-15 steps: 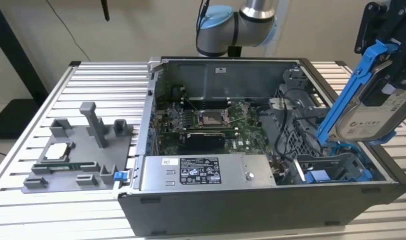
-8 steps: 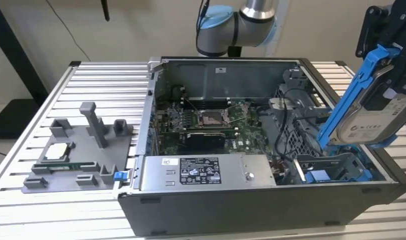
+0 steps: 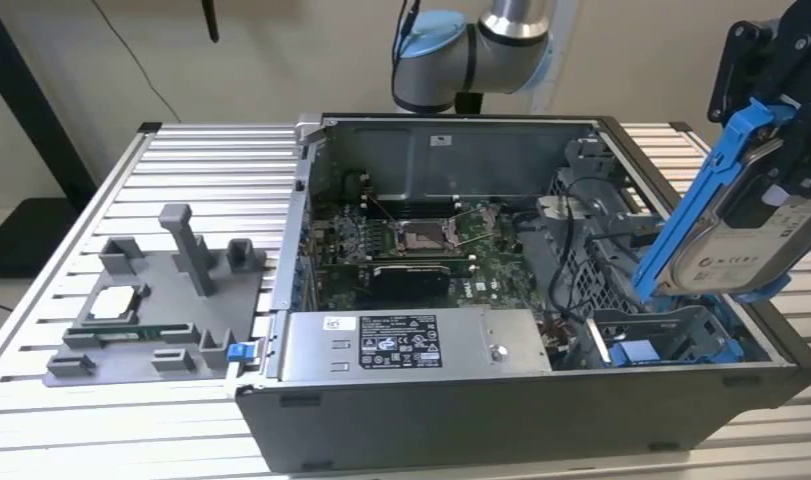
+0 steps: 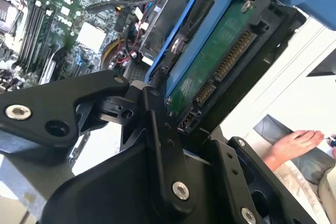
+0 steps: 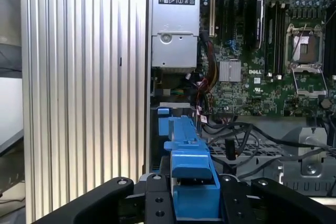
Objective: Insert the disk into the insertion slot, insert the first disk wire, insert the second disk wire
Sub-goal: 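Insert the disk into the insertion slot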
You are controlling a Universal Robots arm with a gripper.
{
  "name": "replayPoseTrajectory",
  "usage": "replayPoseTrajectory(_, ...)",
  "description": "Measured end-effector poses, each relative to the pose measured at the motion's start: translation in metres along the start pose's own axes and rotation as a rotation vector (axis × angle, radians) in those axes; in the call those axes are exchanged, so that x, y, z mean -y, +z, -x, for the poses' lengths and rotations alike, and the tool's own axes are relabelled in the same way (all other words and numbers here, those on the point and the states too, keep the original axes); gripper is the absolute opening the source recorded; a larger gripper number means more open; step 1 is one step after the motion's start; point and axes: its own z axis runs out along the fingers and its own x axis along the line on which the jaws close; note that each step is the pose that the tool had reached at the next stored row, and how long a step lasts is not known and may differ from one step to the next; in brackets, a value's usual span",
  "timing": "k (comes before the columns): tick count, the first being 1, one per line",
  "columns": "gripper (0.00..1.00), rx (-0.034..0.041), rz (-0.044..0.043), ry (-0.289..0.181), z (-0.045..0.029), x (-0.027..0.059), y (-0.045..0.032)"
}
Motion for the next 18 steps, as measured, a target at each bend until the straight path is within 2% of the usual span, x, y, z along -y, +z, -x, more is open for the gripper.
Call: replayPoseTrajectory(18,0.0,0.0006,0.0,0.002,-0.0003,-0.0009,0.0029)
